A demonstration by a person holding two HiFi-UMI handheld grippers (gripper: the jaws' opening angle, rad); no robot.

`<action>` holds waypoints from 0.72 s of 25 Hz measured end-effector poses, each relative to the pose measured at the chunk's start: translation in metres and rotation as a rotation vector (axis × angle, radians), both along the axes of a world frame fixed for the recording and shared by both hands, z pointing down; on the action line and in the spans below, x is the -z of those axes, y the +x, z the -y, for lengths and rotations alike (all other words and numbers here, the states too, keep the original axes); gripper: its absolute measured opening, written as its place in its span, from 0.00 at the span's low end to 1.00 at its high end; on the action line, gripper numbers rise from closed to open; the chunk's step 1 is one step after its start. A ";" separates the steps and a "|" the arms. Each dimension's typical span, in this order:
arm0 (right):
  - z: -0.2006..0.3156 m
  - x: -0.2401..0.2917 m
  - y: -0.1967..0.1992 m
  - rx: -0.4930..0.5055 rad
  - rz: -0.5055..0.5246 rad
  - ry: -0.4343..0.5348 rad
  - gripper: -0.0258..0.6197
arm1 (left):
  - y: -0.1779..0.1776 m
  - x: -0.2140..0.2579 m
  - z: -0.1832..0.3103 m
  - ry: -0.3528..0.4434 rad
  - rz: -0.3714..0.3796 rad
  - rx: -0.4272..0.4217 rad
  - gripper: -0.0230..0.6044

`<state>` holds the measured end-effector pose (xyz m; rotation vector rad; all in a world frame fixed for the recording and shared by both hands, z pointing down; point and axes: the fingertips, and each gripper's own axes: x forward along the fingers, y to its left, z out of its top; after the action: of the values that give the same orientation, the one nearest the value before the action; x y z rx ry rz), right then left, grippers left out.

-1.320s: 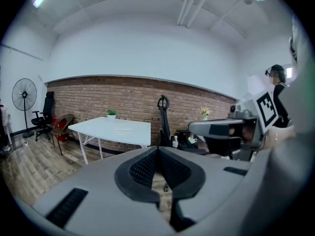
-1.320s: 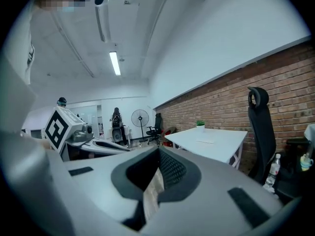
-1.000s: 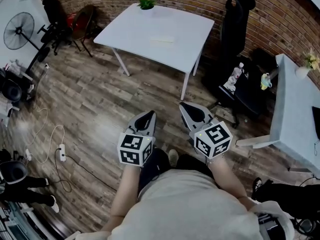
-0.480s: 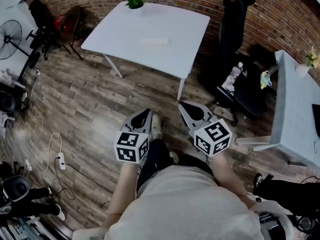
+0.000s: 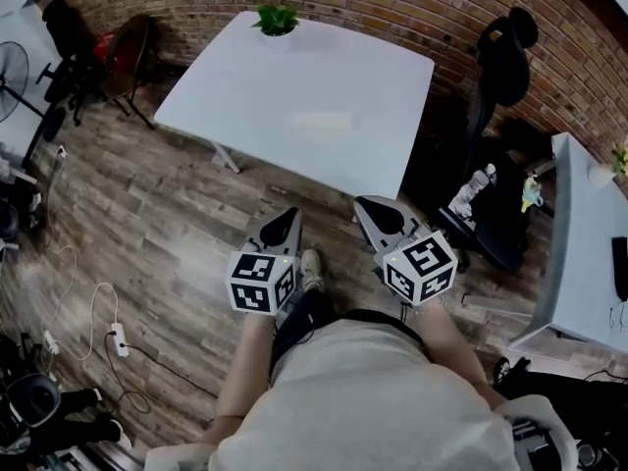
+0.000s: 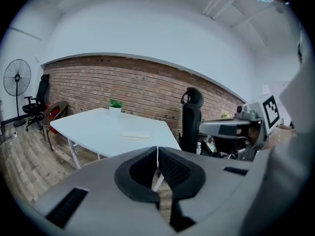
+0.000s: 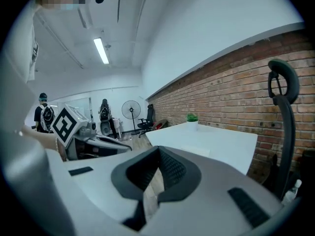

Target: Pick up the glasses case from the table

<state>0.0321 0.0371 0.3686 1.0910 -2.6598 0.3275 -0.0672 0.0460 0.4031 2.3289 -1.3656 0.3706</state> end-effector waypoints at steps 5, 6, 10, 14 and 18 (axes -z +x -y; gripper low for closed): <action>0.065 0.004 -0.034 0.005 -0.053 0.026 0.04 | -0.024 0.006 0.075 0.005 -0.012 -0.036 0.05; 0.078 0.003 -0.038 0.002 -0.061 0.029 0.04 | -0.025 0.006 0.089 0.006 -0.012 -0.048 0.05; 0.127 -0.001 -0.043 -0.045 -0.073 0.031 0.04 | -0.026 0.000 0.137 -0.008 -0.009 -0.113 0.05; 0.163 -0.003 -0.044 -0.101 -0.079 0.028 0.04 | -0.022 -0.011 0.165 -0.042 -0.001 -0.179 0.05; 0.178 -0.019 -0.038 -0.116 -0.128 0.000 0.04 | -0.015 -0.024 0.183 -0.067 0.007 -0.216 0.05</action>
<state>-0.0062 -0.1404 0.3879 1.2262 -2.4913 0.2696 -0.0825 -0.1374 0.4272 2.4271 -1.0895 0.4813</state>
